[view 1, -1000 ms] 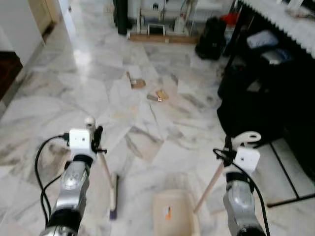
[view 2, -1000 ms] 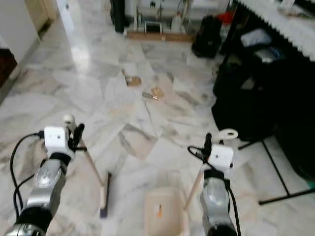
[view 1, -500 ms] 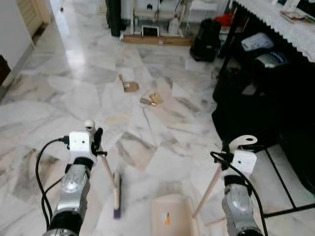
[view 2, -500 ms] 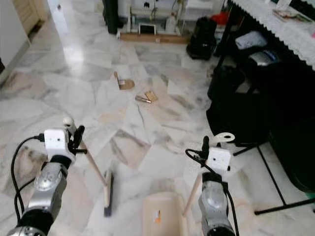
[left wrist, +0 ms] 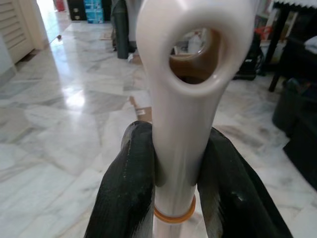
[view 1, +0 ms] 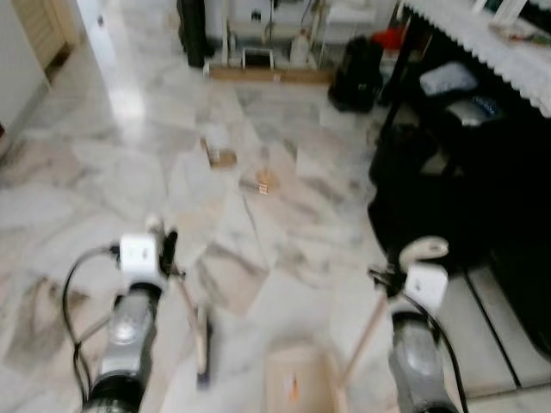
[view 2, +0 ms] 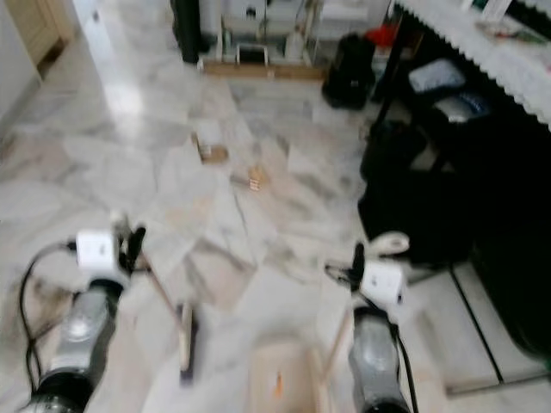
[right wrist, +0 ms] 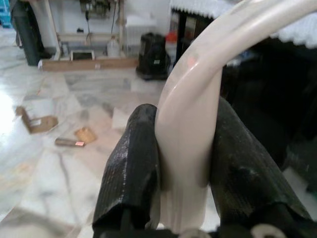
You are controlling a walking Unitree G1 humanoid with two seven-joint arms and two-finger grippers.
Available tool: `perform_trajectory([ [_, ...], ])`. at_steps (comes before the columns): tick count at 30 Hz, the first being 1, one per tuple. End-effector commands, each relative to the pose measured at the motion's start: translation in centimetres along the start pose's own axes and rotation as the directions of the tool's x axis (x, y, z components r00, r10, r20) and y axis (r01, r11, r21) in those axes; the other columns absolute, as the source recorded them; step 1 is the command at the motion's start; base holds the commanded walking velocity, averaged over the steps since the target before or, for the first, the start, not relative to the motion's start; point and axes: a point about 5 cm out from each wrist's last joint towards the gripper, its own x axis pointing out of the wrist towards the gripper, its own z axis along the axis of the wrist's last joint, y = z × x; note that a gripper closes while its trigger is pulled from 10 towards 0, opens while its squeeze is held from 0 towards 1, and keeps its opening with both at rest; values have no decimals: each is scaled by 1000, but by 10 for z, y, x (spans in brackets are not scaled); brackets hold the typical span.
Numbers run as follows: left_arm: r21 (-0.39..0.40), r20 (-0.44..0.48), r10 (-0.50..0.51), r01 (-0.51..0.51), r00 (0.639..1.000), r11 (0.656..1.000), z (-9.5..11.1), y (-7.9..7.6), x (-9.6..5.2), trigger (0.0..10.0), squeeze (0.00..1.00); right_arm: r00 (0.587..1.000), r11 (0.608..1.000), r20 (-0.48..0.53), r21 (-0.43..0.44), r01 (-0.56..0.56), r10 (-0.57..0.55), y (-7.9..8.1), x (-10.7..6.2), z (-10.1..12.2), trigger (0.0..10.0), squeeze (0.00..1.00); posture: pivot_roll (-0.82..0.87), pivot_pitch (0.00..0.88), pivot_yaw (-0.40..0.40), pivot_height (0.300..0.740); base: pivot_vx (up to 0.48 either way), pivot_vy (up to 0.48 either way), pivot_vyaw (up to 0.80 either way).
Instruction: Sweep floor
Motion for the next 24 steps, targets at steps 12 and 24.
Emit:
perform_trajectory([
  [12,6,10,12,-12,1000,1000,2,5,1,10000,0,999,999,35,-24,-21,22,3,6,8,10000,0,130,121,-104,740,291,0,0],
  [24,9,11,15,-15,1000,1000,2,6,1,10000,0,999,999,45,-21,-24,25,4,6,9,10000,0,133,124,-105,740,302,0,306],
])
